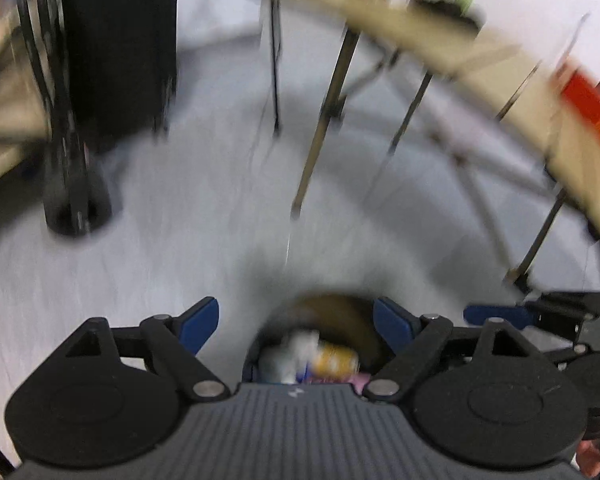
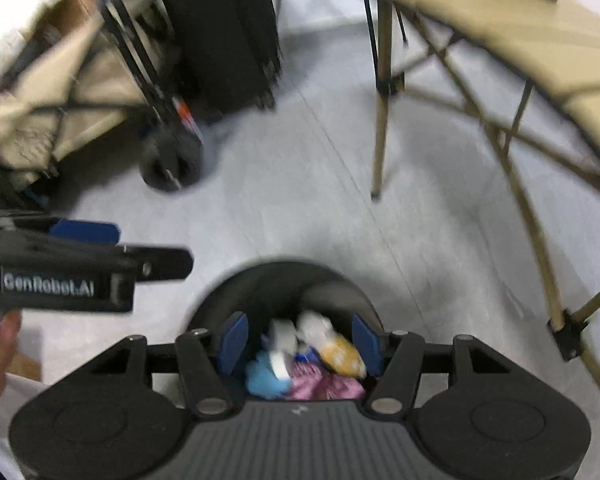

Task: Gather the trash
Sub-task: 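Move both open grippers back toward the pink fluffy headband, then close both grippers on the pink fluffy headband and lift it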

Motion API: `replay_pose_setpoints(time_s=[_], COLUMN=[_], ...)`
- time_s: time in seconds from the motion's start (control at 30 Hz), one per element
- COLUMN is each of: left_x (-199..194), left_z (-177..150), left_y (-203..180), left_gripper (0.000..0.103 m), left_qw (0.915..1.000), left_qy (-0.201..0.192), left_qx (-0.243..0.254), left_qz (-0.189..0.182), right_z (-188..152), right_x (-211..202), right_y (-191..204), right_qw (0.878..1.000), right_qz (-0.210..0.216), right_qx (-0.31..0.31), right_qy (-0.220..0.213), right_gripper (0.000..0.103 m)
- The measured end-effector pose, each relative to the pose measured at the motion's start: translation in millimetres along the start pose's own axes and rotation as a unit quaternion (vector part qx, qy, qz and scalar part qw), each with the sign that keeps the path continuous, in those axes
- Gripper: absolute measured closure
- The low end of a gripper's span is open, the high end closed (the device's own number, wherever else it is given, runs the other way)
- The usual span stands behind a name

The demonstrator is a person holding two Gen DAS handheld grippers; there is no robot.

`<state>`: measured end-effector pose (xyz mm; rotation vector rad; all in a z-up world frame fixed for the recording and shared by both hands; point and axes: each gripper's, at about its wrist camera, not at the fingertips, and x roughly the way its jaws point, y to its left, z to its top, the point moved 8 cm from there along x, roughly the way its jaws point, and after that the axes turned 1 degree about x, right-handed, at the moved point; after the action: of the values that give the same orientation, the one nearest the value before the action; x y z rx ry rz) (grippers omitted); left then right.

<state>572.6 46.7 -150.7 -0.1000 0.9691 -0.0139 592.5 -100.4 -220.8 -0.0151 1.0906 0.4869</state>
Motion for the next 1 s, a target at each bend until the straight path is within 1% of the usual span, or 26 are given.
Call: replay_pose_setpoints(time_s=[0.07, 0.1, 0.17, 0.2, 0.27, 0.3, 0.33, 0.37, 0.4, 0.47, 0.53, 0.6, 0.63, 0.67, 0.7, 0.77, 0.83, 0.9, 0.93, 0.97, 1.0], left_x=[-32.9, -46.3, -72.6, -85.0, -102.6, -107.5, -108.8, -107.5, -104.1, -94.8, -81.9, -67.0, -56.9, -45.0, -34.3, -6.2, 20.7, 45.7, 59.9, 75.3, 88.5], left_z=[19.7, 29.6, 49.0, 58.2, 74.9, 82.8, 89.0, 95.2, 101.5, 110.7, 120.4, 125.9, 126.7, 124.6, 120.3, 121.0, 123.0, 120.5, 119.8, 119.3, 119.2], left_y=[-11.9, -22.4, -53.1, -73.1, -117.8, -144.7, -170.5, -197.0, -226.6, -280.9, -338.6, -396.7, -423.2, -449.7, -470.3, -509.5, -545.2, -573.2, -579.2, -587.1, -584.4], left_gripper=[0.017, 0.017, 0.015, 0.013, 0.009, 0.009, 0.009, 0.009, 0.009, 0.009, 0.009, 0.009, 0.009, 0.009, 0.01, 0.016, 0.019, 0.026, 0.032, 0.04, 0.045], left_qw=[0.9984, 0.9968, 0.9908, 0.9858, 0.9728, 0.9653, 0.9595, 0.9551, 0.9518, 0.946, 0.9371, 0.9262, 0.9222, 0.9163, 0.9103, 0.9094, 0.9085, 0.9072, 0.9093, 0.9155, 0.9189], left_qy=[-0.055, -0.078, -0.13, -0.159, -0.212, -0.233, -0.245, -0.247, -0.243, -0.23, -0.223, -0.217, -0.213, -0.207, -0.198, -0.173, -0.137, -0.102, -0.088, -0.068, -0.051], left_qx=[-0.009, -0.005, 0.018, 0.033, 0.064, 0.08, 0.094, 0.106, 0.113, 0.122, 0.144, 0.173, 0.192, 0.215, 0.235, 0.25, 0.256, 0.261, 0.261, 0.255, 0.248], left_qz=[-0.006, -0.015, -0.03, -0.042, -0.069, -0.086, -0.104, -0.125, -0.149, -0.193, -0.227, -0.255, -0.26, -0.267, -0.277, -0.284, -0.3, -0.314, -0.312, -0.303, -0.303], right_z=[6.4, 10.7, 17.7, 21.3, 26.9, 27.3, 25.9, 21.5, 15.0, -5.9, -26.5, -48.6, -56.3, -63.0, -67.7, -69.0, -63.8, -57.1, -52.8, -55.5, -55.9], right_x=[-33.4, -57.2, -97.9, -125.7, -177.8, -203.3, -227.6, -250.3, -275.1, -322.0, -354.6, -378.8, -386.7, -392.2, -394.6, -390.3, -375.3, -352.0, -340.1, -329.8, -316.0], right_y=[-0.3, -4.1, -15.4, -26.9, -55.7, -74.3, -93.5, -114.3, -137.2, -187.4, -234.8, -288.7, -311.6, -335.0, -359.6, -393.7, -423.7, -447.6, -459.1, -463.4, -475.9], right_qw=[0.999, 0.997, 0.993, 0.988, 0.975, 0.966, 0.955, 0.943, 0.928, 0.899, 0.883, 0.868, 0.861, 0.854, 0.85, 0.846, 0.85, 0.852, 0.854, 0.853, 0.849], right_qz=[0.003, 0.004, 0.007, 0.005, -0.006, -0.02, -0.041, -0.067, -0.099, -0.154, -0.18, -0.204, -0.213, -0.219, -0.22, -0.218, -0.207, -0.199, -0.189, -0.184, -0.173], right_qx=[-0.002, 0.002, 0.01, 0.02, 0.043, 0.058, 0.072, 0.086, 0.104, 0.141, 0.177, 0.224, 0.246, 0.266, 0.286, 0.313, 0.323, 0.343, 0.35, 0.36, 0.383], right_qy=[-0.041, -0.071, -0.12, -0.154, -0.219, -0.253, -0.285, -0.314, -0.343, -0.386, -0.396, -0.393, -0.391, -0.389, -0.384, -0.373, -0.361, -0.341, -0.334, -0.329, -0.319], right_gripper=[0.046, 0.046, 0.046, 0.045, 0.045, 0.041, 0.038, 0.03, 0.027, 0.026, 0.026, 0.026, 0.026, 0.025, 0.025, 0.026, 0.028, 0.032, 0.033, 0.035, 0.041])
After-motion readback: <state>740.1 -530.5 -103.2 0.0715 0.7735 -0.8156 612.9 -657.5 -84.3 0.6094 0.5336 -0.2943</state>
